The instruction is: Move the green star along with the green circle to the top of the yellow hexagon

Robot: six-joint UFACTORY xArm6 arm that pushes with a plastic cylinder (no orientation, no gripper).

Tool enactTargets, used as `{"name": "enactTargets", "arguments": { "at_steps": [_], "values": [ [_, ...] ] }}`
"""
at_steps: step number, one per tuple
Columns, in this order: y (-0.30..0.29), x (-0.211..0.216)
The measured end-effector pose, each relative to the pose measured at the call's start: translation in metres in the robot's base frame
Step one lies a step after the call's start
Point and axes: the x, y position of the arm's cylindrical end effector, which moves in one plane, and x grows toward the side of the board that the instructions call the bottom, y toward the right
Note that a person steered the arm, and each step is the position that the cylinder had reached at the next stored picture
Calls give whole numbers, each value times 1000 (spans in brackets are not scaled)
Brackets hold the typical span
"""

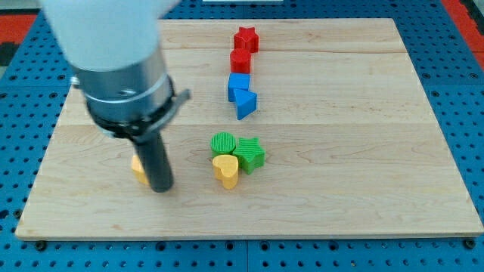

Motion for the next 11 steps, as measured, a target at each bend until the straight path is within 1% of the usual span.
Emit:
{"name": "enactTargets", "arguments": {
  "at_steps": [1, 2, 4, 5, 6, 7, 8, 9, 10, 11],
  "values": [
    [4, 15],
    [57, 35],
    [162, 22],
    [155, -6],
    [111, -31],
    [85, -39],
    [127, -39],
    [151, -45],
    [135, -69],
    [77, -81]
  ]
}}
